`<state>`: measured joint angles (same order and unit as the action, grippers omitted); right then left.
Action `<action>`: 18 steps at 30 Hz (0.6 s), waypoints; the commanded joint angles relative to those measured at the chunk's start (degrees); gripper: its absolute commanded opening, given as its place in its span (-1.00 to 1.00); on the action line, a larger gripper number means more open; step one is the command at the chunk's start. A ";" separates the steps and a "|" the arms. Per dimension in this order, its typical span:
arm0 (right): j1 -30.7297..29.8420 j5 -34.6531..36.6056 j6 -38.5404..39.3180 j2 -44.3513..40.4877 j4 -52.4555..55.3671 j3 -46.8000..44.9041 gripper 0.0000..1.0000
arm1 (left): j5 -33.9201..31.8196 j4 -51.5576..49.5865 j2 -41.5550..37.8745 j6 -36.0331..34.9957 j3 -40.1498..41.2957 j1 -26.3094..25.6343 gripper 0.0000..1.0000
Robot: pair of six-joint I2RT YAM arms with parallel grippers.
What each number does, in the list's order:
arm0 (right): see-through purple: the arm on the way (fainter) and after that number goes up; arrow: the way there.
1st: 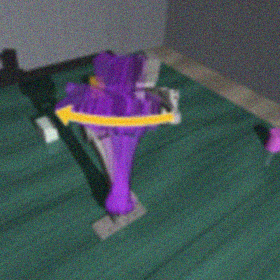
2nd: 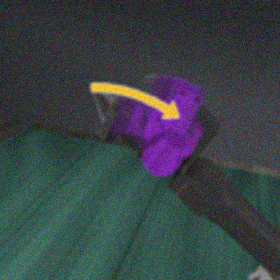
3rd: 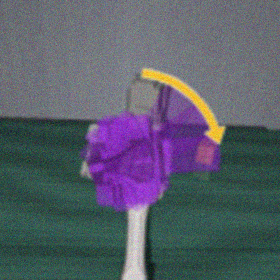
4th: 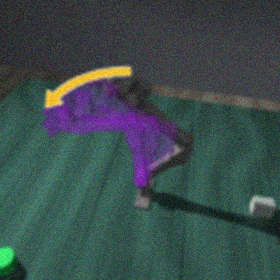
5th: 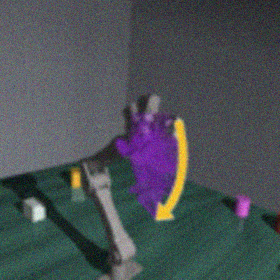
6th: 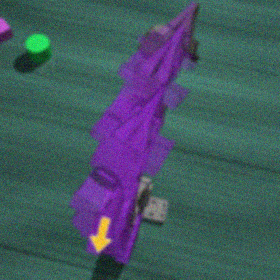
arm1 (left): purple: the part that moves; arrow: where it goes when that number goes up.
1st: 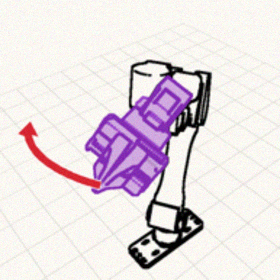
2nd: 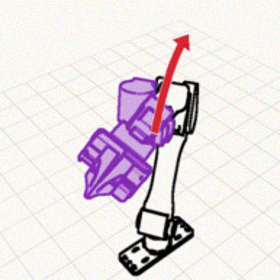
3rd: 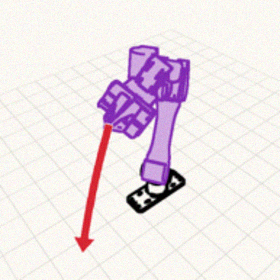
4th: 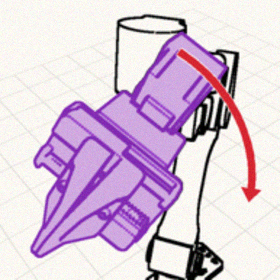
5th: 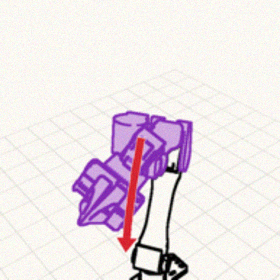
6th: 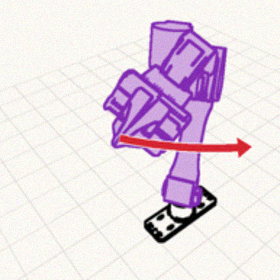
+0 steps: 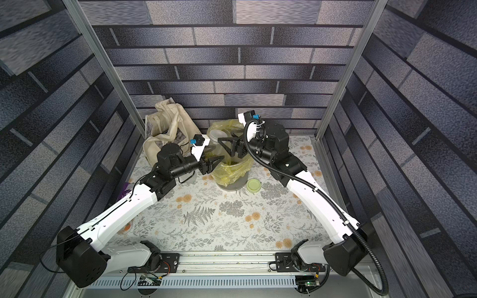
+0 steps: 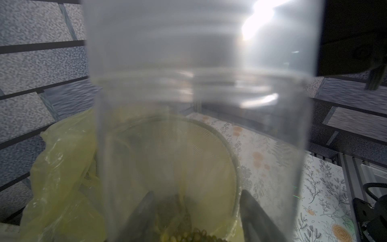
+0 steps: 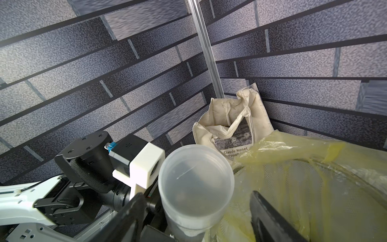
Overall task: Empty moldy mung beans from jars
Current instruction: Unscrew the lid from the jar.
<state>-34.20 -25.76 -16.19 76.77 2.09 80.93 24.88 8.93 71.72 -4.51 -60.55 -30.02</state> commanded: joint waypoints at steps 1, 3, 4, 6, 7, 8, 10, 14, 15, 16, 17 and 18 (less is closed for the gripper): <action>-0.77 -0.07 -0.93 0.39 -0.82 0.64 0.60 | -1.61 0.16 0.22 -0.18 -2.38 -0.41 -0.01; -1.11 0.28 -1.03 0.86 -0.64 0.85 0.60 | -1.54 0.39 0.23 -0.07 -2.34 -0.43 -0.01; -1.23 0.36 -1.10 1.22 -0.40 1.10 0.60 | -1.52 0.48 0.11 -0.06 -2.21 -0.43 -0.01; -1.45 0.14 -1.41 1.77 -0.74 1.16 0.59 | -1.84 0.56 0.05 -0.03 -2.21 -0.56 -0.01; -1.49 0.12 -1.77 2.04 -1.10 1.16 0.59 | -2.15 0.56 0.08 0.02 -2.16 -0.54 -0.01; -1.57 -0.16 -2.04 2.22 -1.51 1.16 0.59 | -2.21 0.62 0.04 0.02 -2.04 -0.64 -0.01; -1.75 -0.43 -2.42 2.69 -2.04 1.51 0.58 | -2.27 0.56 0.03 -0.01 -1.98 -0.65 -0.01; -1.93 -0.65 -2.71 3.55 -2.41 2.04 0.56 | -1.95 0.50 0.15 -0.06 -2.02 -0.74 -0.01; -1.93 -0.58 -2.80 3.63 -2.61 2.20 0.56 | -1.78 0.48 0.17 -0.06 -2.02 -0.74 -0.01; -1.93 -0.63 -3.04 3.73 -3.09 2.05 0.55 | -1.77 0.48 0.17 -0.06 -2.08 -0.72 -0.01; -1.93 -0.71 -3.22 3.82 -3.36 2.11 0.55 | -1.76 0.48 0.23 -0.06 -2.02 -0.75 -0.01; -1.93 -0.70 -3.32 3.89 -3.59 2.09 0.54 | -1.65 0.48 0.30 -0.06 -1.94 -0.78 -0.01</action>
<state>-35.68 -25.76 -18.48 80.53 1.02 81.14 23.49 8.54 72.05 -4.51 -60.82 -30.39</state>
